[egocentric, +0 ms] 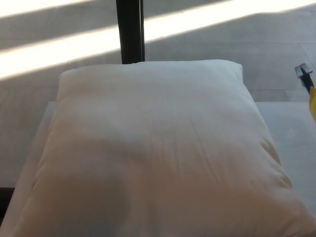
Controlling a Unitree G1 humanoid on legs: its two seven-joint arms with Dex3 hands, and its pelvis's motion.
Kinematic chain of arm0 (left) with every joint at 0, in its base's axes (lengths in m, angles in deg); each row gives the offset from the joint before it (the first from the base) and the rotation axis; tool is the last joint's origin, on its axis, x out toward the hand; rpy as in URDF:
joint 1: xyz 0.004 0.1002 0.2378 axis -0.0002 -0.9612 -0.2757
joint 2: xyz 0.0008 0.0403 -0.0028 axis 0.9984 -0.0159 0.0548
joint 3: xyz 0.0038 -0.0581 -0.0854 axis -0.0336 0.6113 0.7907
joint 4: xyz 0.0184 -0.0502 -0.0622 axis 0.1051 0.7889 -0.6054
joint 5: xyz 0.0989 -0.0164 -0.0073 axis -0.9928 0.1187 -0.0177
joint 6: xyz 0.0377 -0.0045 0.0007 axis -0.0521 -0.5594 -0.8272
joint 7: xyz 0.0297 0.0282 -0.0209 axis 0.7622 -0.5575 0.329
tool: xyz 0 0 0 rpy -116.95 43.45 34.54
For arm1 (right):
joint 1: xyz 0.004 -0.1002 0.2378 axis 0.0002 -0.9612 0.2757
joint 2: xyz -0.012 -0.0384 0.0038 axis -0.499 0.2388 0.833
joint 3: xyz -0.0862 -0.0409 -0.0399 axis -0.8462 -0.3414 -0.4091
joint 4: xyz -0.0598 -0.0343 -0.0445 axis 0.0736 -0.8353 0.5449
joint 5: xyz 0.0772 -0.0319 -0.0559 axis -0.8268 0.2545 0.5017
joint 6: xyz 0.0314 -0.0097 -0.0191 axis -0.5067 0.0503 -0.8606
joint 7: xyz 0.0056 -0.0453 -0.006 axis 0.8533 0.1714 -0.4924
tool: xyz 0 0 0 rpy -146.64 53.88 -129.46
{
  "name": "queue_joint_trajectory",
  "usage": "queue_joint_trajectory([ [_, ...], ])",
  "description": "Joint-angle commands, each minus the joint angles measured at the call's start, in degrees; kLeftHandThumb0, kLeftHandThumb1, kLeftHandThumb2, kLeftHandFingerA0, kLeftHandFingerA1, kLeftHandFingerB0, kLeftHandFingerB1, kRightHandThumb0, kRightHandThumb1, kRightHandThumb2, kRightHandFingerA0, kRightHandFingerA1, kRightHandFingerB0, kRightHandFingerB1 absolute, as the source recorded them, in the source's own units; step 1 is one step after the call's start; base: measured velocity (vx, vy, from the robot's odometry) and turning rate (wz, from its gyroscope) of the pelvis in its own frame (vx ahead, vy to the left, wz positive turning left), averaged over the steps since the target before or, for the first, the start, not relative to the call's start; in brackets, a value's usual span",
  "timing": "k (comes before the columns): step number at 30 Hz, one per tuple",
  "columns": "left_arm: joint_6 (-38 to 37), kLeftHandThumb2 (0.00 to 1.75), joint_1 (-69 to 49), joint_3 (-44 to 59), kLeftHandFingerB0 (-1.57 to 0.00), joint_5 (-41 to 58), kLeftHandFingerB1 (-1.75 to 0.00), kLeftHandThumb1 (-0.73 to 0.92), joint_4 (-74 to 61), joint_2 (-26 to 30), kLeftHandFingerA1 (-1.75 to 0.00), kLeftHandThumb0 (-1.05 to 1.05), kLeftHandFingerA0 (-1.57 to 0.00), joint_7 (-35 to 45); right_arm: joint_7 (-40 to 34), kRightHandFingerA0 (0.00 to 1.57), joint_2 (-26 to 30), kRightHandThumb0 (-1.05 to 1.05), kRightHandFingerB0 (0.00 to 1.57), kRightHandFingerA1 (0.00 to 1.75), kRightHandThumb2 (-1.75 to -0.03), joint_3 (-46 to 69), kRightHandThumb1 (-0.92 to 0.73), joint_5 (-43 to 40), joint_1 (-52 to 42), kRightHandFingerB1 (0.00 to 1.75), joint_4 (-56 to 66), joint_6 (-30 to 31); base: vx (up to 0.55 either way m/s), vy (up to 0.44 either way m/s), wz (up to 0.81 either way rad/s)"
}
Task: A hammer is kept on the right hand side and a pillow is kept on the left hand side on the desk infront of the robot and the robot uses its right hand to pick up the hammer and makes a downward swinging motion to hit the pillow
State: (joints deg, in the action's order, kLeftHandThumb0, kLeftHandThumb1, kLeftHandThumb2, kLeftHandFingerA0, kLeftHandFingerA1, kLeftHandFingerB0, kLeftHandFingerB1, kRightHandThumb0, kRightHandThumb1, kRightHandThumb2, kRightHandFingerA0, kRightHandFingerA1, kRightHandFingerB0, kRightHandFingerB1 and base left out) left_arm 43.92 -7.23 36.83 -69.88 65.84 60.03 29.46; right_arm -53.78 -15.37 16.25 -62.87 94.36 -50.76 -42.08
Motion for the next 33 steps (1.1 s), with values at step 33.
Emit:
queue_joint_trajectory([
  [33,-1.9,0.59,-2.5,0.5,-0.66,0.7,-0.49,0.63,0.2,1.0,-0.5,-0.52,-0.74,-1.2,1.5,1.0,-5.0,-0.33,0.81,1.75,-1.03,5.1,-0.61,-27.7,38.6,1.5,19.3,48.3,0.0,0.0,0.0],
])
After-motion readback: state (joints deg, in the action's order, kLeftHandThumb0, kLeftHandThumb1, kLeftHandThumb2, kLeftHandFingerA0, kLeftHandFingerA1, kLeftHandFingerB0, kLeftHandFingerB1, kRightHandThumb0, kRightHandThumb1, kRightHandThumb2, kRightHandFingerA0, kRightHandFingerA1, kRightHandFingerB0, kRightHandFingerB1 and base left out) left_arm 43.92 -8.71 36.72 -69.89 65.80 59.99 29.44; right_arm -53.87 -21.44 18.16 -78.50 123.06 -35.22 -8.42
